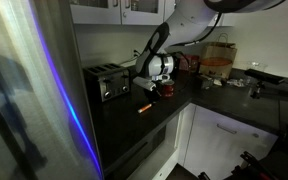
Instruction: Put the marker in the cup
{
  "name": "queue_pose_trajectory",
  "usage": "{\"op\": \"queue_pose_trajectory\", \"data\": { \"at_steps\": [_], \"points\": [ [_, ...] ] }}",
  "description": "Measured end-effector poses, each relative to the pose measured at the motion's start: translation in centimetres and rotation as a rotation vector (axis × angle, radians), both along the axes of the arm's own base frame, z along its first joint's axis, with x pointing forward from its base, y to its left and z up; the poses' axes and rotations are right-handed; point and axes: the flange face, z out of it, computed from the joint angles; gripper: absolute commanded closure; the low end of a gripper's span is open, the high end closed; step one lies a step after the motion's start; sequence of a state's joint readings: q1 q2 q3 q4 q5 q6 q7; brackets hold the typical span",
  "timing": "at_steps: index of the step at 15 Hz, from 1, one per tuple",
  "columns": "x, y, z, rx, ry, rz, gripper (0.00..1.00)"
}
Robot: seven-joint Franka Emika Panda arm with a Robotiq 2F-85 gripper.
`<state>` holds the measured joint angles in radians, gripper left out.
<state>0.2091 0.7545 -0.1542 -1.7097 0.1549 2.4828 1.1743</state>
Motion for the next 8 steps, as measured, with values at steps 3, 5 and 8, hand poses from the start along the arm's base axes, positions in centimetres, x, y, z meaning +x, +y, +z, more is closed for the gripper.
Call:
{"op": "queue_pose_trajectory", "data": {
  "at_steps": [3,5,8],
  "points": [
    [0.4,-1.4,3.4,-0.165,-0.054,-0.047,0.95],
    [0.1,-2.5,5.6,-0.282,-0.09,-0.067,0.95],
    [-0.3,-2.4,7.8,-0.46,-0.153,-0.046,0.95]
  ]
}}
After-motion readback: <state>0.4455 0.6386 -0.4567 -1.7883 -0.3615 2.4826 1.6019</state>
